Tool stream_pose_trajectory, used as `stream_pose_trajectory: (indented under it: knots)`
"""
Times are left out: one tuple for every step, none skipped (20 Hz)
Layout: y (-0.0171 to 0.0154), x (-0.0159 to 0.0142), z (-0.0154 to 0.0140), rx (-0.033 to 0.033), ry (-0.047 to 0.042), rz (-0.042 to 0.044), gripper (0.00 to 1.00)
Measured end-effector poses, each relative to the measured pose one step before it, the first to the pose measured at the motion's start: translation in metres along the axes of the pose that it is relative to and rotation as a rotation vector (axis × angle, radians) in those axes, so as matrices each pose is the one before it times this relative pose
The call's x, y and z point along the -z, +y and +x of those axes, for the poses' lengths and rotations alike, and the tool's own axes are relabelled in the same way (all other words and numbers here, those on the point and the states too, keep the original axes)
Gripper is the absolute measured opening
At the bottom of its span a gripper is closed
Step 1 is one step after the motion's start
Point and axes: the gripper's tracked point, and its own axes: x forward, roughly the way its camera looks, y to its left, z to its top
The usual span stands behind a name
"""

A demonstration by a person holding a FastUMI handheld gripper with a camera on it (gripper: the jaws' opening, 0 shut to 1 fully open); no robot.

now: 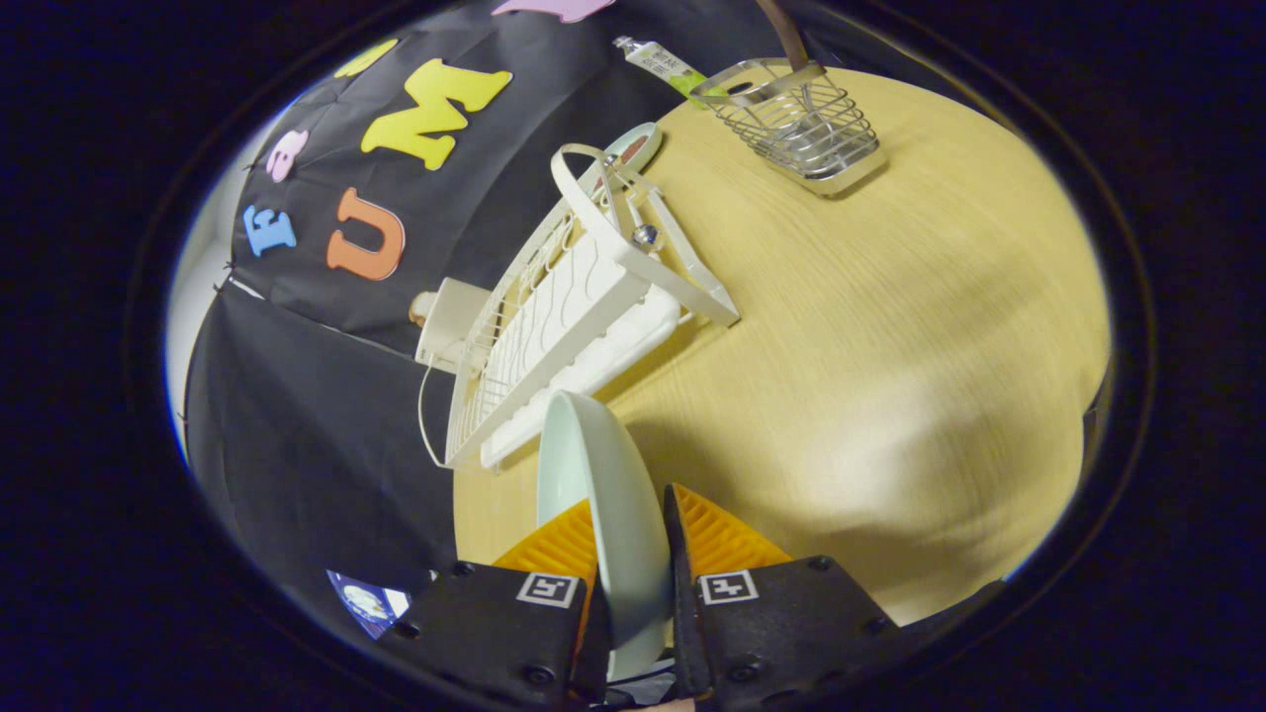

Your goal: Take the plate from the dish rack, then take the spoon from the basket and place it into the plate.

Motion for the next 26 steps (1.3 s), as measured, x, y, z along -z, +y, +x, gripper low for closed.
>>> stream_pose_trajectory:
  knots:
    - [-0.00025, -0.00224, 0.00090, 0.00203, -0.00169, 0.00111, 0.31]
    - [0.00124, -0.00010, 0.00211, -0.00592, 0.00326, 0.00129, 0.33]
    - [0.00002, 0.00020, -0.00007, 0.00368, 0.00338, 0.00094, 0.33]
    - [0.00022, -0.00073, -0.00034, 0.00100, -0.00379, -0.00033, 0.33]
    - [-0.00015, 0.00073, 0.00004, 0.00439, -0.00233, -0.00333, 0.34]
    - [-0.00070, -0.00142, -0.00134, 0.00492, -0.00294, -0.00448, 0.38]
    - [-0.00080, -0.00156, -0.00176, 0.00568, -0.01030, -0.00484, 0.42]
    - [-0.00032, -0.00214, -0.00061, 0.00485, -0.00721, -0.00796, 0.50]
    - [-0.00055, -0.00056, -0.00208, 0.00371, -0.00473, -0.00588, 0.51]
    - [-0.00010, -0.00202, -0.00195, 0.00306, -0.00706, -0.00535, 0.52]
    - [-0.00023, -0.00180, -0.00246, 0.00340, -0.01562, -0.00814, 0.53]
    - [0.00012, -0.00245, -0.00168, 0.00421, -0.01469, -0.01348, 0.54]
    - [0.00164, -0.00101, -0.00261, 0.00242, -0.01565, -0.02093, 0.55]
    - [0.00112, -0.00251, -0.00307, 0.00435, -0.02080, -0.02830, 0.56]
    - [-0.00039, -0.00301, -0.00292, 0.00871, -0.02909, -0.03512, 0.60]
    - [-0.00101, -0.00533, -0.00471, 0.01318, -0.03646, -0.03747, 0.63]
    - [-0.00157, -0.00534, -0.00767, 0.01553, -0.04175, -0.03825, 0.67]
    - [-0.00298, -0.00671, -0.00636, 0.02056, -0.03878, -0.03799, 0.74]
    - [-0.00204, -0.00677, -0.00727, 0.01701, -0.04209, -0.03891, 0.77]
    - [-0.00366, -0.00743, -0.00752, 0.02119, -0.04394, -0.04049, 0.81]
    - [-0.00589, -0.00772, -0.01124, 0.02652, -0.04849, -0.04385, 0.84]
    - [-0.00848, -0.00826, -0.00858, 0.03763, -0.05678, -0.04701, 0.87]
    - [-0.01056, -0.01022, -0.00789, 0.04304, -0.06138, -0.04839, 0.91]
    - [-0.01190, -0.00892, -0.00578, 0.04201, -0.04929, -0.04593, 0.92]
    - [-0.01373, -0.00880, -0.00635, 0.04179, -0.04718, -0.03461, 0.94]
    - [-0.01340, -0.01021, -0.00270, 0.03562, -0.04620, -0.03136, 0.96]
